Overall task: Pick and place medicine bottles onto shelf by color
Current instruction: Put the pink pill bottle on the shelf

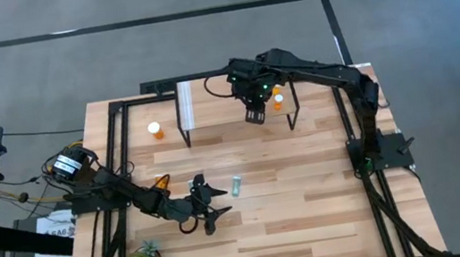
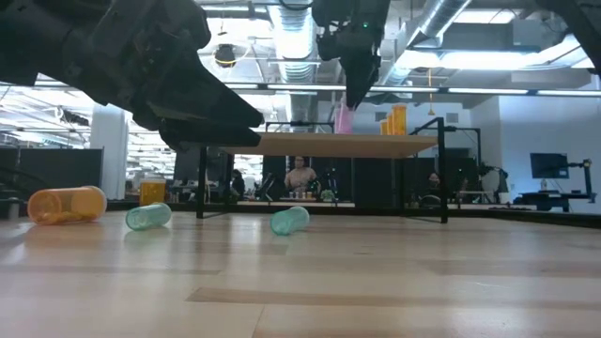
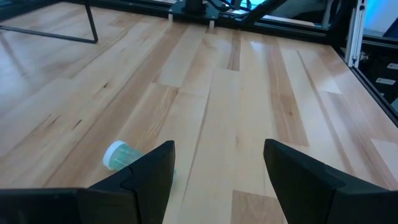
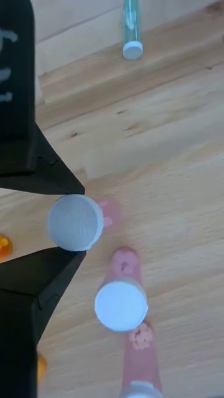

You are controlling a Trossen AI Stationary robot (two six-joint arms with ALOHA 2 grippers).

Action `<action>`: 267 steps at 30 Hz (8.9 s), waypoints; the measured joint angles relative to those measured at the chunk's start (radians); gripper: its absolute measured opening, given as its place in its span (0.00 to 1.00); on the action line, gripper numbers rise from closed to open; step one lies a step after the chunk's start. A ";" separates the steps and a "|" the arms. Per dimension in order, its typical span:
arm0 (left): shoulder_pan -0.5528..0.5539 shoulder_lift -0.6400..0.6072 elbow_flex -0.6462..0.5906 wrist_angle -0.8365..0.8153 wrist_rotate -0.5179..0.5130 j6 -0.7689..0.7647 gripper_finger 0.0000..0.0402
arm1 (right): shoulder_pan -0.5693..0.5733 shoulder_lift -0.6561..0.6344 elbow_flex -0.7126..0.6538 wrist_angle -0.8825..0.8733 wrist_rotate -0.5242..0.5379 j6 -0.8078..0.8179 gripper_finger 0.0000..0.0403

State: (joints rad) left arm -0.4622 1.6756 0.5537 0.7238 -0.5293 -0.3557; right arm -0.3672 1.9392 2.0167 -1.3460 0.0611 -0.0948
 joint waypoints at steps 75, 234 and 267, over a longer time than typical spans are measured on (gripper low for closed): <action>0.338 0.335 0.559 -0.008 -0.432 0.312 0.78 | 0.909 -0.950 -1.102 0.987 1.027 0.270 0.45; 0.063 -0.214 -0.092 0.760 -0.461 0.727 0.54 | 0.674 -0.331 -1.415 2.310 1.002 -0.108 0.65; 0.063 -0.214 -0.092 0.749 -0.461 0.715 0.54 | 0.439 -0.331 -1.357 2.049 1.063 0.310 0.65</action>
State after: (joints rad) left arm -0.3995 1.4612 0.4622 1.4731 -0.9901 0.3594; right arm 0.0718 1.6085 0.6601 0.7027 1.1239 0.2155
